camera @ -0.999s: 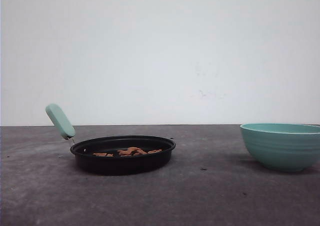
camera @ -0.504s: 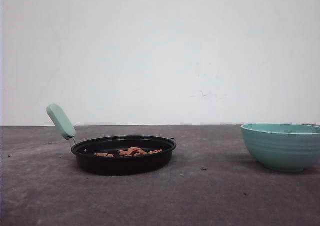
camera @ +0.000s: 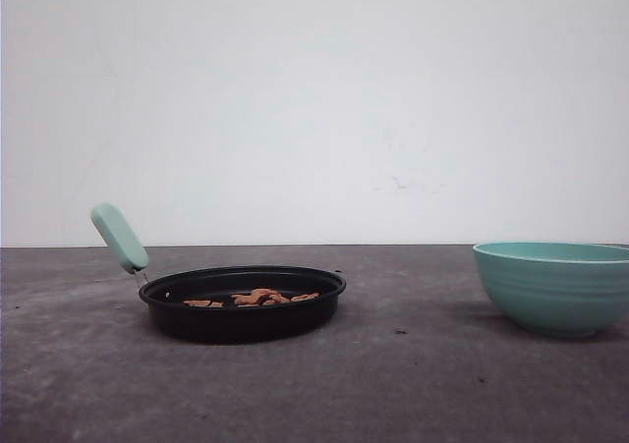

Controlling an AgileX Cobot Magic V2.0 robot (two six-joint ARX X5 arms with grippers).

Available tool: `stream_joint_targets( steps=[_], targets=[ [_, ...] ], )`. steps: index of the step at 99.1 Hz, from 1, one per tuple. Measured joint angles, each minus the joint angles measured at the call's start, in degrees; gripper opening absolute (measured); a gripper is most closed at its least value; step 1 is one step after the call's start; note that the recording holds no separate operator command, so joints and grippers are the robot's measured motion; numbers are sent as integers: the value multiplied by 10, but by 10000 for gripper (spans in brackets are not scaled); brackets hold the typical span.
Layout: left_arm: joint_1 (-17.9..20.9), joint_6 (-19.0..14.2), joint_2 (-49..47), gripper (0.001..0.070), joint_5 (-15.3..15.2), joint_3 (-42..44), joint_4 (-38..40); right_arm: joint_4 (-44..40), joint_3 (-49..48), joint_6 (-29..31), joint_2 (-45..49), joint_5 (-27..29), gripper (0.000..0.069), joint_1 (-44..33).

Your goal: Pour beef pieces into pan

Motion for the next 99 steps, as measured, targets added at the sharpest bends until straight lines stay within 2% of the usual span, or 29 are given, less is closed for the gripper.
stream_joint_targets(
  steps=[39, 99],
  targets=[
    [0, 15, 0, 20, -7, 0, 0, 0, 0, 0, 0, 0, 7, 0],
    [0, 16, 0, 20, -7, 0, 0, 0, 0, 0, 0, 0, 7, 0]
  ],
)
